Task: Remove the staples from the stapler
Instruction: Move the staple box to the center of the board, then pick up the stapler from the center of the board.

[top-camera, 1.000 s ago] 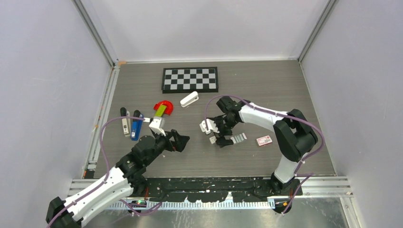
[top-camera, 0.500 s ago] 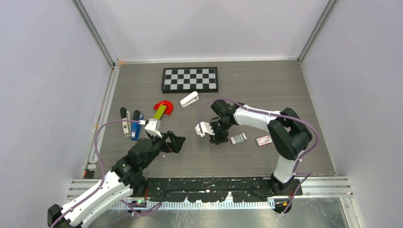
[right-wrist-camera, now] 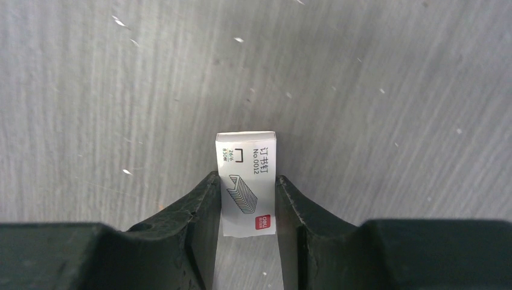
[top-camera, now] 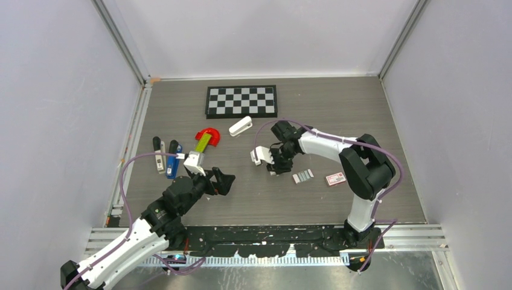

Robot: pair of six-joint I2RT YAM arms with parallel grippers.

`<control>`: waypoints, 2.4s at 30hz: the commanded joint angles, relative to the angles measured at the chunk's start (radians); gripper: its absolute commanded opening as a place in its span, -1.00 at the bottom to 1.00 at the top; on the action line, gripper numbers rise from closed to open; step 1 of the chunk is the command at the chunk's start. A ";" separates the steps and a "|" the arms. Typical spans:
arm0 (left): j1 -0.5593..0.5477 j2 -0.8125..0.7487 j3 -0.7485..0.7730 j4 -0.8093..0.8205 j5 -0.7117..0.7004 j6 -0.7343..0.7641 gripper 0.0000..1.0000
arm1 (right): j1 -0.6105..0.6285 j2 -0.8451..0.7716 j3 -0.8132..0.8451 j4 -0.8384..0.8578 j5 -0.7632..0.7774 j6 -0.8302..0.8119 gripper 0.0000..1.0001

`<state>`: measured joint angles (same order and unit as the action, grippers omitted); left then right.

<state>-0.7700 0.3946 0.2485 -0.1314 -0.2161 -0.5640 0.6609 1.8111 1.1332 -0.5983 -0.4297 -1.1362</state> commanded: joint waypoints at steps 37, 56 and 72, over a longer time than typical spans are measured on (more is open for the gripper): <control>0.521 0.568 0.641 -0.382 0.332 0.164 0.72 | -0.302 -0.269 0.252 -0.294 -0.328 0.594 0.74; 0.841 1.106 0.916 -0.485 0.225 0.522 0.54 | -0.320 -0.311 0.156 -0.200 -0.469 0.666 0.70; 0.949 1.293 0.921 -0.418 0.364 0.585 0.08 | -0.311 -0.303 0.143 -0.189 -0.469 0.670 0.68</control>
<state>0.1688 1.6798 1.1297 -0.5541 0.0925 0.0120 0.3450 1.5299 1.2785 -0.8154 -0.8768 -0.4713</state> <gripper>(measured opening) 0.577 0.843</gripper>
